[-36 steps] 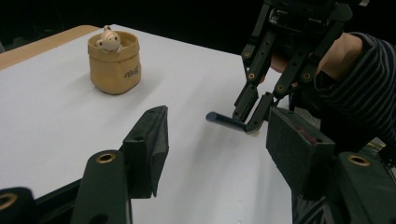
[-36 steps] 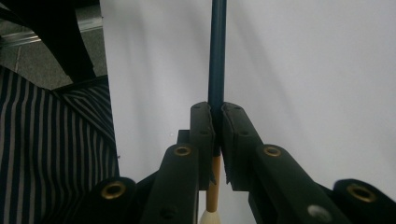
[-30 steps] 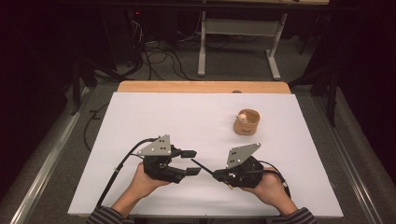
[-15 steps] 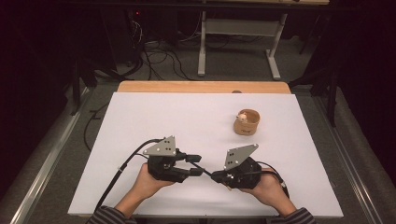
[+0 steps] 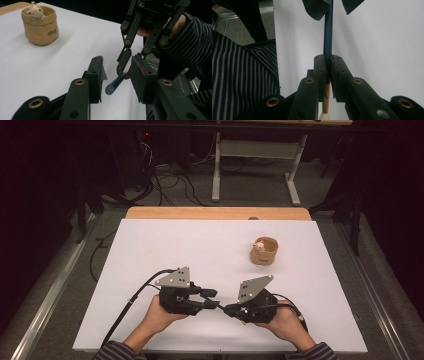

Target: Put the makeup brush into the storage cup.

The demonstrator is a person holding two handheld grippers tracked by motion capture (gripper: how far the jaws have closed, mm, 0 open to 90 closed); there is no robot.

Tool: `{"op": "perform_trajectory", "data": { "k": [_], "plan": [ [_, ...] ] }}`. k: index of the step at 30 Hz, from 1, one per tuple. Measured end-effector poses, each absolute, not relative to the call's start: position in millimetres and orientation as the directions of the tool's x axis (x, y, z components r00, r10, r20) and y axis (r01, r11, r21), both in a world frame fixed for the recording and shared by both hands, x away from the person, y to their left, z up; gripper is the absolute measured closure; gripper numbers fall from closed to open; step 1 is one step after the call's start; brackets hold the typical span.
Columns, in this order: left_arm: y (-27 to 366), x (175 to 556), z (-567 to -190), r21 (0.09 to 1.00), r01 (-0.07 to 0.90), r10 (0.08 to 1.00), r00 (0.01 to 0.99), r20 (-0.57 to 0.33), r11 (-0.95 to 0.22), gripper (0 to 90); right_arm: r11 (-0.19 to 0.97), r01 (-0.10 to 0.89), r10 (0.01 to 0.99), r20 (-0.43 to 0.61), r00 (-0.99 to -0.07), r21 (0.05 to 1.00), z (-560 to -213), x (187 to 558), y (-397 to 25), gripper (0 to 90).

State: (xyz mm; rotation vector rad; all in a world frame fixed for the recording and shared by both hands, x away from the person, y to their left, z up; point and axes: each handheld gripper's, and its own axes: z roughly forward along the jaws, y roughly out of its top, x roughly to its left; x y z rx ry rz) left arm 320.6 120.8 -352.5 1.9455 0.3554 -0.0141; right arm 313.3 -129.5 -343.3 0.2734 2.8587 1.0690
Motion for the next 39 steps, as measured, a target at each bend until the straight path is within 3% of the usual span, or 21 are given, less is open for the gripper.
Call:
{"op": "perform_trajectory", "data": {
  "k": [18,39],
  "plan": [
    [118.7,320.8,-354.8,0.894,0.250,0.225,0.959,-0.174,-0.373,73.1,0.744,0.119,0.177,-0.022,-0.984,0.658,-343.6,313.7,-128.7,85.8],
    [120.1,322.9,-354.5,0.891,0.257,0.208,0.959,-0.190,-0.373,76.7,0.741,0.103,0.167,-0.033,-0.985,0.664,-343.0,313.7,-128.7,85.7]
  ]
}}
